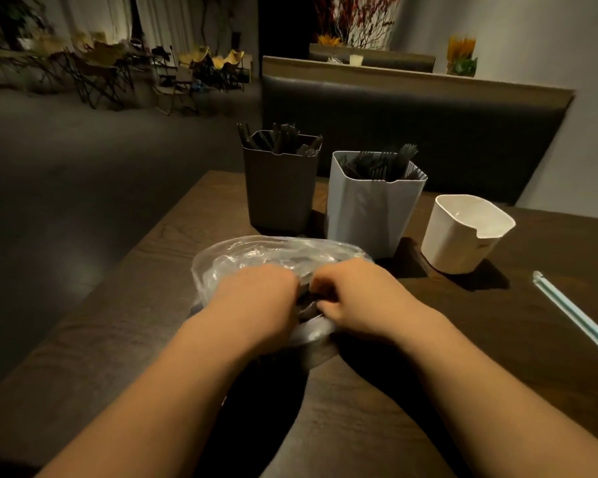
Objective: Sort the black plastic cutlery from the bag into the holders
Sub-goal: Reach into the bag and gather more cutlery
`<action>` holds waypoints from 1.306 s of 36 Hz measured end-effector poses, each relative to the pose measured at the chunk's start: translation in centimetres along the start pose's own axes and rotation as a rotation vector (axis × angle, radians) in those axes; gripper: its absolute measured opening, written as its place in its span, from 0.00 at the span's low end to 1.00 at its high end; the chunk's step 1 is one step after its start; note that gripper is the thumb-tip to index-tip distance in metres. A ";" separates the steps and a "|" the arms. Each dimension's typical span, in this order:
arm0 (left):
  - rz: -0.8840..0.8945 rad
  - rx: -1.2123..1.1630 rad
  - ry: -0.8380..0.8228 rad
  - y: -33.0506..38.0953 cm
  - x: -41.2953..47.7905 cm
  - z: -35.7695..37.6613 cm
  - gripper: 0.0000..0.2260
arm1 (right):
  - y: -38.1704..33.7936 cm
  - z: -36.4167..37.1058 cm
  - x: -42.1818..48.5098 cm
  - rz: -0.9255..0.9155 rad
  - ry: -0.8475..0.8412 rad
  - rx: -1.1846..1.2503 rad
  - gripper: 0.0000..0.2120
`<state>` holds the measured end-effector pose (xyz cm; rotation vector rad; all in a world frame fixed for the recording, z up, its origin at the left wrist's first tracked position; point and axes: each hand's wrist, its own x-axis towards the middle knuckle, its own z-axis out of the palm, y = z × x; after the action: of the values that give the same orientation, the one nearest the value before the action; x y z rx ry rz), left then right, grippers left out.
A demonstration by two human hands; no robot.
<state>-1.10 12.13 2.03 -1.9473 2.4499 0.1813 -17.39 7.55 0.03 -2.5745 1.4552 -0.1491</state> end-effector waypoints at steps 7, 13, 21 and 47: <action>-0.088 0.063 0.033 -1.3 -2.2 -0.5 0.25 | -0.1 -1.6 -0.2 -0.038 -0.153 -0.079 0.49; -0.164 0.131 -0.100 -1.3 -0.9 -0.5 0.25 | -0.9 -3.2 0.4 -0.006 -0.178 -0.181 0.56; -0.092 0.035 -0.137 -2.8 0.6 -0.2 0.23 | -0.8 -2.6 2.2 -0.128 -0.102 -0.153 0.38; 0.083 -0.178 -0.127 -4.9 0.2 -1.0 0.23 | -4.5 -1.5 3.6 -0.244 -0.216 -0.322 0.36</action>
<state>3.69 10.76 2.57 -1.8311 2.5099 0.5248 -12.08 6.57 2.40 -2.9049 1.1672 0.3493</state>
